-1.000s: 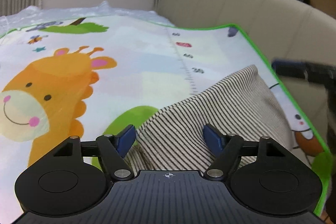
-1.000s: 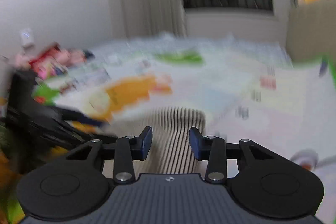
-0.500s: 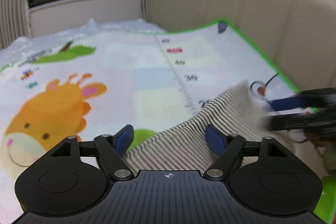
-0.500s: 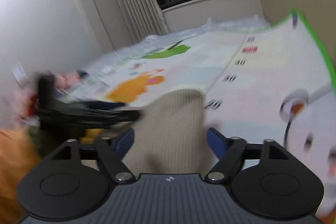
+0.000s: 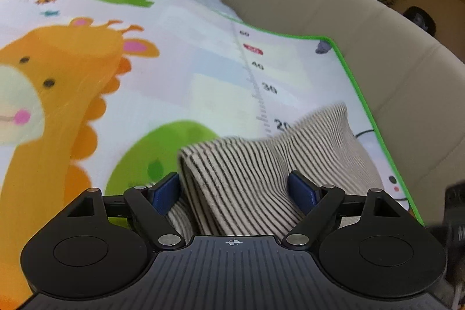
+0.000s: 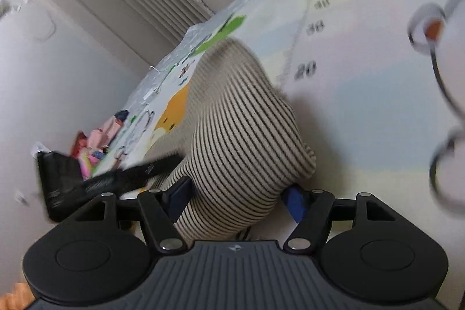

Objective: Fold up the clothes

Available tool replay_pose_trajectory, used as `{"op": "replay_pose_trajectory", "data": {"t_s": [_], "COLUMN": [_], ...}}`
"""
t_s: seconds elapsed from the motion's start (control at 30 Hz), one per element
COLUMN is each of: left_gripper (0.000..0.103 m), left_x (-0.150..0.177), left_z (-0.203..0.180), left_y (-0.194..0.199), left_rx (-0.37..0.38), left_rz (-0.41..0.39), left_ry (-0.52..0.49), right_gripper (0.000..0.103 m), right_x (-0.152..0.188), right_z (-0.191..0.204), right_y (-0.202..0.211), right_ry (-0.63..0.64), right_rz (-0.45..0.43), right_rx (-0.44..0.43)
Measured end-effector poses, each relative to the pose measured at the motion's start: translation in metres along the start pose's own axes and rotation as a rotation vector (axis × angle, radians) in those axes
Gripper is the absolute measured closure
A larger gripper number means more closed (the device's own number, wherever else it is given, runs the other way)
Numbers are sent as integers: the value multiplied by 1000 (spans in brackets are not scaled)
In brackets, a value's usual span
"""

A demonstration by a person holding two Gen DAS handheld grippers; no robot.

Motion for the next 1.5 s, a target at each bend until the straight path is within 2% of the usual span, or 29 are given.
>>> {"op": "replay_pose_trajectory", "data": {"t_s": [0.2, 0.43, 0.5, 0.57, 0.7, 0.77, 0.87, 0.9, 0.97, 1.03, 1.07, 1.1, 1.17, 1.2, 1.27, 1.37, 1.47, 1.5], "left_gripper": [21, 23, 22, 22, 18, 14, 15, 15, 15, 13, 13, 13, 13, 14, 22, 31, 31, 31], "left_x": [18, 34, 38, 40, 30, 20, -1, -5, -9, -12, -10, -5, 7, 12, 23, 35, 48, 52], "left_z": [-6, -41, -52, -60, -60, -51, -24, -16, -7, 1, 4, 5, 14, 18, 20, -1, -26, -33], "left_y": [17, 18, 18, 22, 55, 79, 109, 108, 89, 69, 57, 43, 24, 21, 22, 22, 14, 12], "left_rx": [42, 112, 132, 148, 159, 163, 95, 81, 73, 66, 53, 34, 36, 53, 95, 128, 171, 174], "left_rz": [30, 55, 63, 61, -1, -84, -237, -249, -207, -164, -137, -103, -59, -49, -43, -29, -17, -17], "left_ry": [69, 28, 14, -3, -50, -45, 32, 51, 70, 89, 92, 89, 139, 175, 220, 167, 97, 71], "right_gripper": [34, 33, 30, 30, 30, 30, 28, 24, 23, 21, 26, 37, 51, 53, 53, 53, 48, 44], "right_x": [-24, -41, -44, -45, -36, -26, -4, 4, 21, 34, 39, 38, 28, 20, 7, -12, -30, -33], "right_z": [-1, 18, 20, 17, 13, 13, 9, 8, 7, 12, 15, 19, 17, 13, 12, 17, 22, 28], "right_y": [-24, -31, -28, -20, -2, 7, 10, 7, -5, -13, -15, -15, -11, -8, -2, 9, 20, 26], "right_ry": [112, 380, 405, 379, 312, 282, 163, 117, 49, 43, 53, 93, 128, 132, 209, 357, 496, 511], "right_rz": [-9, -72, -76, -74, -90, -90, -54, -31, 31, 57, 65, 63, 78, 86, 68, 30, -11, -33], "right_rx": [33, 110, 123, 122, 94, 69, 26, 12, -21, -47, -54, -48, -50, -46, 12, 116, 216, 230]}}
Point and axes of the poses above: each gripper's, at about its wrist camera, not at the fingertips, and y roughly against the way its jaws point, z to its left, x to its underside, the point moved 1 cm from there along -y, roughly the way its jaws point, and after that the axes turned 8 degrees about -z, right-handed, at the moved point
